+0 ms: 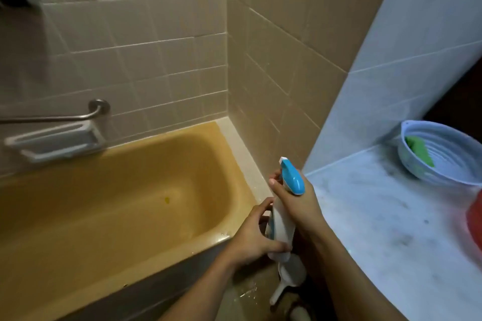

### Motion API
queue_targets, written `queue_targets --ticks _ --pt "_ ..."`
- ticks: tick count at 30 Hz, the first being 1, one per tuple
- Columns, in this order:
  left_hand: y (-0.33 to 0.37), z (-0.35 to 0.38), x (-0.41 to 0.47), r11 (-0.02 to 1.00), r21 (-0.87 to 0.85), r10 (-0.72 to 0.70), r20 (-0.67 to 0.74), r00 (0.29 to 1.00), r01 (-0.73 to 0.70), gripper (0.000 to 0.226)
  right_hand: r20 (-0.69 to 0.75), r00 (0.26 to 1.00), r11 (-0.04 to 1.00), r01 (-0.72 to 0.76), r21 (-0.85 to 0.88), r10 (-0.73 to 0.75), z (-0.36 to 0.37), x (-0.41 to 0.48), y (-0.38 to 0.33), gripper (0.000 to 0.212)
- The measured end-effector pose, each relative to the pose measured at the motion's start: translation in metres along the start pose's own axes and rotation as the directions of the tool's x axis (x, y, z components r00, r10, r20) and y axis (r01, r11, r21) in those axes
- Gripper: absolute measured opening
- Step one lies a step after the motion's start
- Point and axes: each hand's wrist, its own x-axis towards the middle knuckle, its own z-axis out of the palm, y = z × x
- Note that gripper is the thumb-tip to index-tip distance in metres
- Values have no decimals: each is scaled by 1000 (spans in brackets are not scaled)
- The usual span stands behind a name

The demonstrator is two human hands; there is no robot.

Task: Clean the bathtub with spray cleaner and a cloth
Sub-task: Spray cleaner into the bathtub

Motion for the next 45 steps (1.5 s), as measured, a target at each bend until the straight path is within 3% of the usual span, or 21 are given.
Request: queue_targets --ticks 8,14,18,24,28,37,39,45 --pt "54 82 44 972 124 142 368 919 -200 93 -399 917 999 39 32 -23 -112 -43 -22 24" --pt "73 138 66 927 200 167 534 829 -316 104 -477 879 1000 -1 5 3 -175 -79 -16 40" --pt "79 184 79 906 215 157 631 760 -365 99 -517 856 1000 -17 15 22 -220 -99 -1 44" --pt "81 254 96 923 200 93 713 695 -329 87 -554 831 999 -51 11 49 -286 -115 30 48" --pt "78 293 110 926 206 61 747 662 -316 91 -573 817 997 -68 21 67 -323 -121 44 50" --pt "63 333 147 926 298 -56 713 699 -231 110 -583 812 993 -89 -77 28 -363 -104 74 63" --pt "59 338 152 921 308 -64 721 690 -237 122 -561 828 991 -87 -104 14 -365 -100 75 67" --pt "50 343 160 905 342 -86 729 679 -252 132 -541 841 989 -103 -106 29 -363 -100 82 75"
